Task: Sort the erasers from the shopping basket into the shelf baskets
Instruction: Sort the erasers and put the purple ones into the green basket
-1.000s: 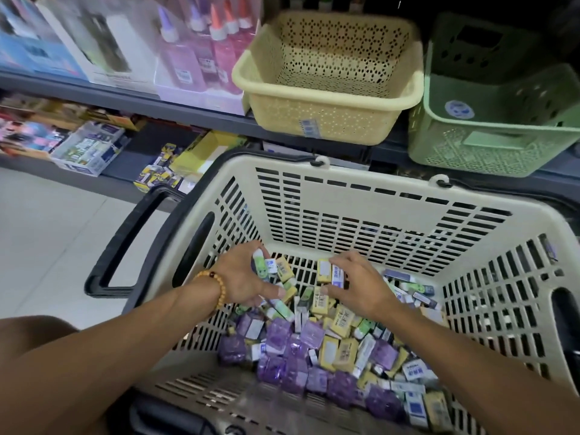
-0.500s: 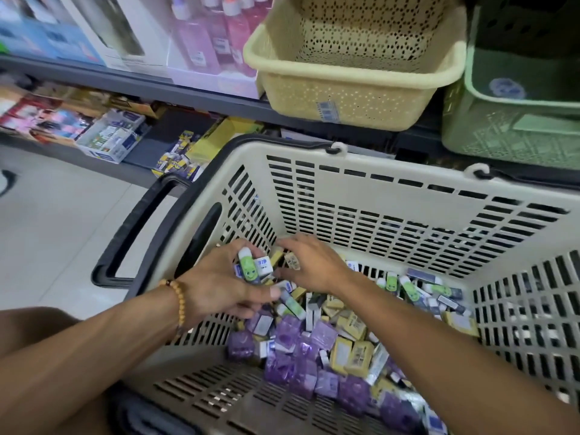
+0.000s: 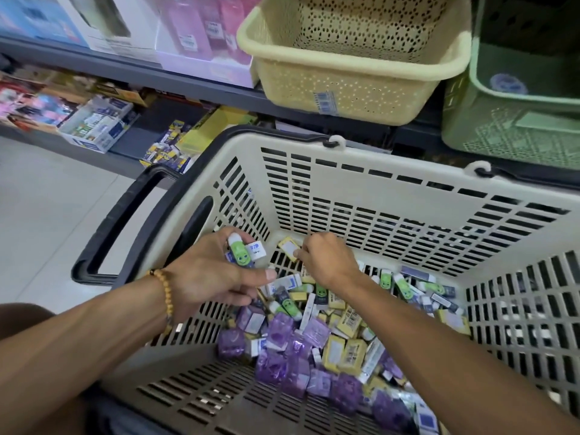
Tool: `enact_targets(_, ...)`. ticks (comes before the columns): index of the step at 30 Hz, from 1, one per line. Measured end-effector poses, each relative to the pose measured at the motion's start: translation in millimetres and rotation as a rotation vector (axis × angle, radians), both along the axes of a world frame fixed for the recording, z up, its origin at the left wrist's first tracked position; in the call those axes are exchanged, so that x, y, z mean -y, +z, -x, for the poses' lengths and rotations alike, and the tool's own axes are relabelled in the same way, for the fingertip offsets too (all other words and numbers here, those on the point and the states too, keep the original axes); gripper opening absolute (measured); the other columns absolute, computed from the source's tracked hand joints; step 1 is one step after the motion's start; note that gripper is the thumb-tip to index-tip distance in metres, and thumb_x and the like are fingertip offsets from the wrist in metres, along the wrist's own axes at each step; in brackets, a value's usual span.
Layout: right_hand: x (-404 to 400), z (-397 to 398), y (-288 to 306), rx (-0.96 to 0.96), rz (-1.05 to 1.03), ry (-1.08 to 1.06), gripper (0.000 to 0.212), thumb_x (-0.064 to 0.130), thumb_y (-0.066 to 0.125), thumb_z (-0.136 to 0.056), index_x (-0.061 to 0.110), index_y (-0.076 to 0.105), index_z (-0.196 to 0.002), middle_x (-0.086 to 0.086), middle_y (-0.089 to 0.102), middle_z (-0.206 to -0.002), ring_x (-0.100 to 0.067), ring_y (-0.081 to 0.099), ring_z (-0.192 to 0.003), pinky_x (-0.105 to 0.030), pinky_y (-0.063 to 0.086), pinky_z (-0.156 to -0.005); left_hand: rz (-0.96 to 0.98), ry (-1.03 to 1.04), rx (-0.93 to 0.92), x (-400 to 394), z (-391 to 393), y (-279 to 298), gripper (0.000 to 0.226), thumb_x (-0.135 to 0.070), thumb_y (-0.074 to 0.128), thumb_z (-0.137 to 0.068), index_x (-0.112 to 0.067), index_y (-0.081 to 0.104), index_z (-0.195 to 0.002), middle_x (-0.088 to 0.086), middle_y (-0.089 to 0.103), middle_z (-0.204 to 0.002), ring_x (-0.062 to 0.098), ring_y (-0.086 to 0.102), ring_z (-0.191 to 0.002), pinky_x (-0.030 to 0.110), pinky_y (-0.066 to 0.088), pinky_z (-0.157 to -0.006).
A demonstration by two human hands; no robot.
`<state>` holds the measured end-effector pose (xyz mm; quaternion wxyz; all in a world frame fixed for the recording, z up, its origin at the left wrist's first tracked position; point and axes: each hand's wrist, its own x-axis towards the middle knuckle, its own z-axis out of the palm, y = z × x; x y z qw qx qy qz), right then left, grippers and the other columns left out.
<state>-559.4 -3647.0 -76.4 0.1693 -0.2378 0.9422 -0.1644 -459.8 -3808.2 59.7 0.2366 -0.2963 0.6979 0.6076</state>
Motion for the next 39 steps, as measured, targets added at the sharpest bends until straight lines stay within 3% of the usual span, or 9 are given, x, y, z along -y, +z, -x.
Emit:
enact_targets(3, -8, -6, -2, -0.146, 0.021, 0.044, 0.027, 0.034, 0.054, -0.097, 0.013, 0.064, -0.111, -0.006, 0.065, -0.105, -0.028, 0.064, -0.091, -0.032, 0.048, -0.066, -0.026, 0.023, -0.013, 1, 2, 2, 0.067, -0.017, 0.086, -0.046, -0.016, 0.056, -0.106, 0.008, 0.071, -0.073, 0.022, 0.067, -0.064, 0.029, 0.059, -0.057)
enact_targets(6, -11, -4, -3, -0.122, 0.041, 0.177, 0.047, 0.027, 0.054, -0.091, 0.022, 0.047, -0.136, -0.006, 0.064, -0.115, -0.029, 0.062, -0.1, -0.036, 0.053, -0.072, -0.053, 0.048, -0.037, 4, 4, 4, 0.066, -0.015, 0.085, -0.048, -0.017, 0.055, -0.106, 0.005, 0.07, -0.067, 0.021, 0.066, -0.063, 0.027, 0.057, -0.054)
enact_targets(10, 7, 3, -4, -0.123, -0.032, 0.243, 0.034, 0.026, 0.056, -0.09, 0.02, 0.048, -0.123, -0.008, 0.064, -0.103, -0.031, 0.063, -0.087, -0.033, 0.043, -0.06, -0.076, 0.051, -0.068, 6, -2, 8, 0.063, -0.017, 0.085, -0.048, -0.017, 0.054, -0.103, 0.004, 0.069, -0.068, 0.02, 0.068, -0.064, 0.025, 0.056, -0.055)
enact_targets(13, 17, 3, -7, -0.15, -0.037, 0.188, 0.04, 0.04, 0.058, -0.094, 0.014, 0.051, -0.123, -0.009, 0.067, -0.094, -0.033, 0.066, -0.082, -0.036, 0.05, -0.061, -0.076, 0.051, -0.1, 6, -10, 12, 0.065, -0.017, 0.084, -0.048, -0.014, 0.054, -0.107, 0.008, 0.07, -0.074, 0.02, 0.067, -0.065, 0.028, 0.06, -0.059)
enact_targets(20, -25, 0, -8, 0.039, 0.039, 0.157, 0.058, 0.048, 0.066, -0.087, 0.022, 0.051, -0.136, 0.003, 0.049, -0.121, -0.018, 0.054, -0.105, -0.032, 0.046, -0.082, -0.076, 0.06, -0.151, 4, -14, 19, 0.066, -0.014, 0.081, -0.052, -0.01, 0.053, -0.112, 0.01, 0.067, -0.072, 0.022, 0.066, -0.064, 0.033, 0.06, -0.064)
enact_targets(23, -32, -2, -7, 0.148, 0.049, 0.208, 0.06, 0.044, 0.07, -0.086, 0.022, 0.05, -0.139, 0.006, 0.044, -0.124, -0.01, 0.045, -0.1, -0.026, 0.037, -0.085, -0.08, 0.071, -0.172, 4, -13, 20, 0.067, -0.012, 0.081, -0.052, -0.009, 0.052, -0.112, 0.008, 0.066, -0.069, 0.024, 0.065, -0.063, 0.033, 0.06, -0.063)
enact_targets(28, -22, -8, -5, 0.09, 0.122, 0.079, 0.049, 0.028, 0.066, -0.092, 0.011, 0.054, -0.136, 0.0, 0.048, -0.132, -0.02, 0.059, -0.109, -0.035, 0.045, -0.101, -0.084, 0.092, -0.189, 4, -15, 20, 0.067, -0.011, 0.081, -0.051, -0.008, 0.053, -0.111, 0.007, 0.067, -0.067, 0.022, 0.066, -0.061, 0.033, 0.06, -0.061)
enact_targets(33, -9, -14, -7, -0.096, 0.125, 0.083, 0.025, 0.018, 0.061, -0.096, 0.008, 0.068, -0.117, -0.005, 0.053, -0.135, -0.025, 0.062, -0.11, -0.033, 0.051, -0.095, -0.09, 0.115, -0.197, 7, -15, 17, 0.063, -0.012, 0.082, -0.052, -0.012, 0.055, -0.109, 0.007, 0.07, -0.07, 0.022, 0.067, -0.063, 0.031, 0.061, -0.061)
enact_targets(39, -7, -13, -6, -0.075, 0.201, 0.156, 0.024, 0.01, 0.063, -0.092, 0.008, 0.071, -0.115, -0.003, 0.064, -0.119, -0.021, 0.061, -0.107, -0.03, 0.048, -0.096, -0.072, 0.101, -0.19, 6, -13, 15, 0.062, -0.015, 0.083, -0.051, -0.016, 0.056, -0.107, 0.004, 0.07, -0.072, 0.024, 0.069, -0.068, 0.031, 0.06, -0.063)
